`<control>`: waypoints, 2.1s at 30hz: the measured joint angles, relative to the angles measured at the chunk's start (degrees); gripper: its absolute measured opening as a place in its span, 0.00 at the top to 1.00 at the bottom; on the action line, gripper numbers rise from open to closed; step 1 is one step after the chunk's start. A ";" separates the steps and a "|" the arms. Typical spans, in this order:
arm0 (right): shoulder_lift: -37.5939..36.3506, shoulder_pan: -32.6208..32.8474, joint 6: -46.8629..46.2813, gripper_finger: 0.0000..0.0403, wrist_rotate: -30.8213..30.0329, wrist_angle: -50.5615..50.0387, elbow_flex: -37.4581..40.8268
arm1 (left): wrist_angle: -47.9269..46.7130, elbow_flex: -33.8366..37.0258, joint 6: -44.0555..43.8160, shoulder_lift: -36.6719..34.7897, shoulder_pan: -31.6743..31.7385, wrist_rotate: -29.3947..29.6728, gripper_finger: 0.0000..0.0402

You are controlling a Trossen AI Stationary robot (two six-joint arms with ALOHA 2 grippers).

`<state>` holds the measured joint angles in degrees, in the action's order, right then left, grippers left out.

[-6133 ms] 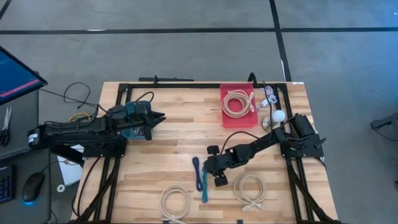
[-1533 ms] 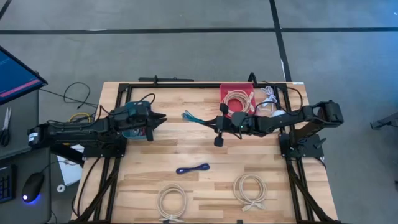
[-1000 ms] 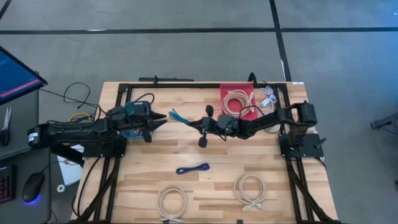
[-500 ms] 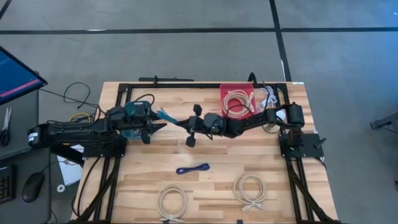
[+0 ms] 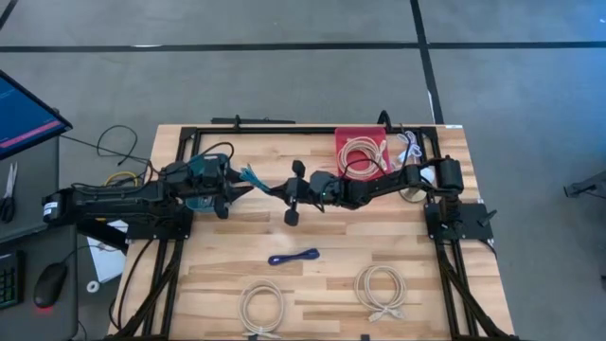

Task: Pick & Place USB Port
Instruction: Put the blue charger cable in the blue bin

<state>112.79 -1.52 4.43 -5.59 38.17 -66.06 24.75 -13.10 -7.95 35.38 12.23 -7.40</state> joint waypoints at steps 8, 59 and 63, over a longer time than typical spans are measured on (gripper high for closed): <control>0.00 0.33 0.00 1.00 2.47 -0.17 0.02 | 0.39 0.00 -0.01 -0.03 0.00 1.63 0.71; -18.18 -0.59 1.96 0.85 -17.17 -33.81 0.04 | -17.45 0.04 4.58 -6.64 0.09 30.54 0.96; -19.43 -0.96 1.53 0.85 -18.30 -35.05 1.27 | -22.80 0.02 4.17 -11.58 0.09 35.19 0.96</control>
<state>93.36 -2.48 5.96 -23.89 3.12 -64.79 1.95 -13.08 -3.78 23.80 12.32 27.79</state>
